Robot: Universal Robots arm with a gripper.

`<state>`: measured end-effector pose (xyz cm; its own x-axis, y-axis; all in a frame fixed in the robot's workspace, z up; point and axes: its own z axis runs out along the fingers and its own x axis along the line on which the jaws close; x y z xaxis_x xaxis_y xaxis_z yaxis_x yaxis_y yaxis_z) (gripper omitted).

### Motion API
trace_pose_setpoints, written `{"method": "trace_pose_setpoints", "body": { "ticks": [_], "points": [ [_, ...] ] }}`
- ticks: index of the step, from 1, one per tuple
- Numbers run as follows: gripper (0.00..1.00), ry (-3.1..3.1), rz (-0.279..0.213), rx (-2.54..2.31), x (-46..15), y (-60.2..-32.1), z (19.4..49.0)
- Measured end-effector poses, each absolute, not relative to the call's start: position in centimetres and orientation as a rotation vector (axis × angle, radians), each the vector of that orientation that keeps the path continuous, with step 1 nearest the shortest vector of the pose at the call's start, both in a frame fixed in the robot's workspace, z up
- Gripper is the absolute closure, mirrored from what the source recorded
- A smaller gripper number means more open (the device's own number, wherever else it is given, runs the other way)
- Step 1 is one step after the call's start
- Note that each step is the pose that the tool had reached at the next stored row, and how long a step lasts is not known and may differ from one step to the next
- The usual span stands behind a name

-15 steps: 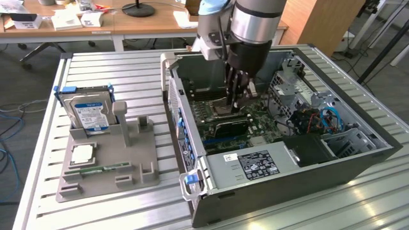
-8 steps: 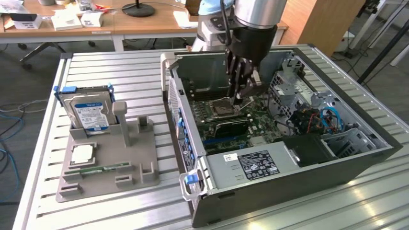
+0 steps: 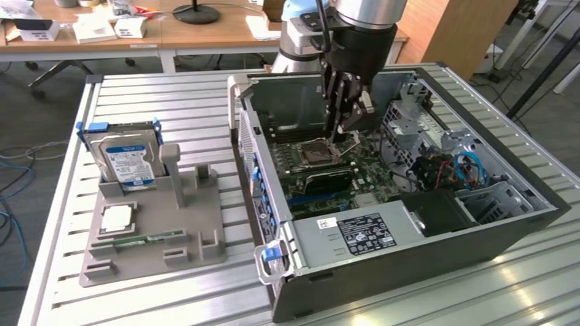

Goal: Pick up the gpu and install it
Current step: 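Press down on the gpu until it lock into place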

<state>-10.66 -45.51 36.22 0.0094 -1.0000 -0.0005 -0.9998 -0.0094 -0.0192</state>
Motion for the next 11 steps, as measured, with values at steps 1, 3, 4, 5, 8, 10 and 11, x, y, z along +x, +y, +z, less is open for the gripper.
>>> {"method": "trace_pose_setpoints", "body": {
  "ticks": [1,3,4,5,8,10,11],
  "points": [
    [0.67,2.201,-0.021,-2.222,-10.66,-45.52,36.22],
    [0.67,2.201,-0.021,-2.222,-10.66,-45.52,36.22],
    [0.67,2.201,-0.021,-2.222,-10.66,-45.51,36.22],
    [0.67,2.201,-0.021,-2.222,-10.66,-45.52,36.22],
    [0.67,2.201,-0.021,-2.222,-10.66,-45.52,36.22],
    [0.67,2.201,-0.021,-2.222,-10.66,-45.52,36.22],
    [0.68,2.201,-0.021,-2.222,-10.66,-45.52,36.22]
  ]
}}
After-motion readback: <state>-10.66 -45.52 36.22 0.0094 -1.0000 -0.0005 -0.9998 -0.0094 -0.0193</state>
